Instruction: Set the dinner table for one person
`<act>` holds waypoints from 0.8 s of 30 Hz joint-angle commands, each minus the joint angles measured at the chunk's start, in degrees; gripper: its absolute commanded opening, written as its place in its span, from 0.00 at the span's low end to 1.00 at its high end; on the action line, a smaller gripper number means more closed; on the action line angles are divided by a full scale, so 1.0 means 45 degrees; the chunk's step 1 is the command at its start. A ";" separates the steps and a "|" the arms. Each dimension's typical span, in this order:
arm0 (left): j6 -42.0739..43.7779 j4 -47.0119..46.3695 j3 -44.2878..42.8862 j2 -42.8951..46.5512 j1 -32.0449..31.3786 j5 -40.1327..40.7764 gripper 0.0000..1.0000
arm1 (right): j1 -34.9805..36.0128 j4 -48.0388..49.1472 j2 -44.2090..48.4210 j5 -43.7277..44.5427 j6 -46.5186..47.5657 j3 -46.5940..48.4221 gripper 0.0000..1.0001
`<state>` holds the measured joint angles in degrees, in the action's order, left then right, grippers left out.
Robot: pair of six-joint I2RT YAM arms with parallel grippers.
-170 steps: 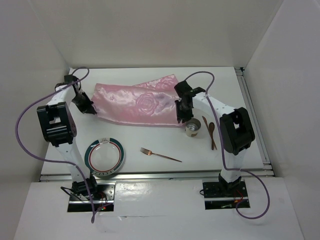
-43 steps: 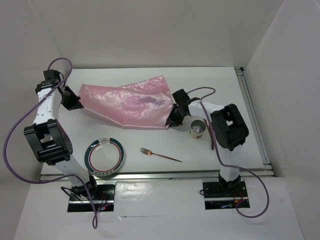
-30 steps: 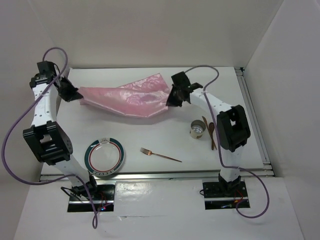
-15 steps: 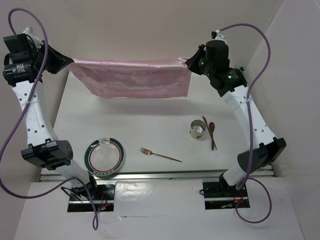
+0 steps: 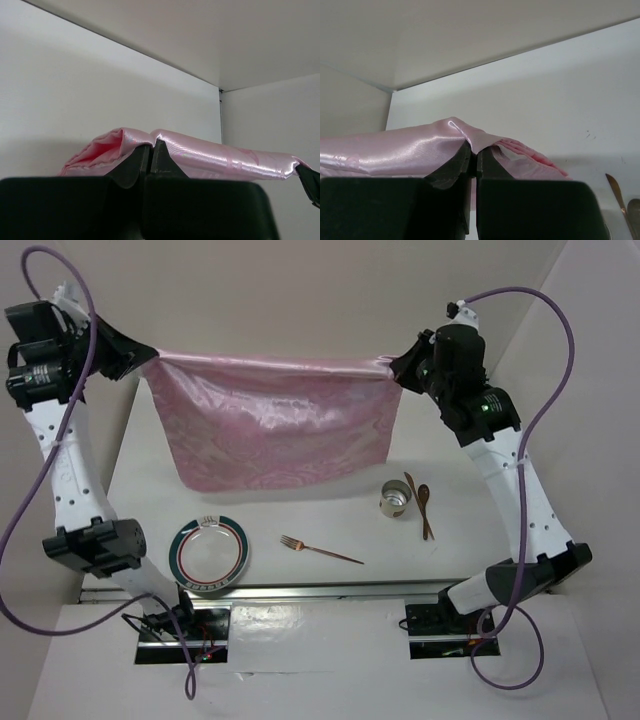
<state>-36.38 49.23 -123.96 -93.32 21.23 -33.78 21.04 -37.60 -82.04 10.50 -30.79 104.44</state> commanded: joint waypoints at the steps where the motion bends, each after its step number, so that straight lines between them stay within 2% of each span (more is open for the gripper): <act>1: 0.0349 -0.0356 -0.1080 -0.1661 -0.0635 -0.0503 0.00 | -0.0592 0.0719 -0.0751 -0.0123 0.0220 0.0324 0.00; 10: -0.0410 -0.1290 -0.3934 -0.5137 -0.1709 -0.0539 0.00 | -0.1667 0.3038 -0.3620 -0.2139 0.0220 0.1768 0.00; 13: -0.1288 -0.2870 -0.4172 -0.5413 -0.1828 -0.1046 0.00 | -0.1980 0.3707 -0.4634 -0.2392 0.0103 0.2490 0.00; 16: -0.2323 -0.4313 -0.4775 -0.5764 -0.1828 -0.1574 0.00 | -0.2097 0.3980 -0.5573 -0.2392 0.0103 0.4267 0.00; 19: -0.3533 -0.5487 -0.5148 -0.5884 -0.1284 -0.2316 0.00 | -0.2369 0.3982 -0.6006 -0.2529 0.0103 0.5538 0.00; 20: -0.3768 -0.6207 -0.4800 -0.5729 -0.1146 -0.2588 0.00 | -0.2370 0.3982 -0.6007 -0.2529 0.0103 0.5540 0.00; 24: -0.4279 -0.6820 -0.4155 -0.5571 -0.0734 -0.3272 0.00 | -0.2507 0.4469 -0.5423 -0.2645 0.0103 0.4063 0.00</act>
<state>-51.37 26.37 -143.83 -119.96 16.12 -43.68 10.57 -22.59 -109.62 -0.58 -30.37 125.08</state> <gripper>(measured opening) 0.043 0.045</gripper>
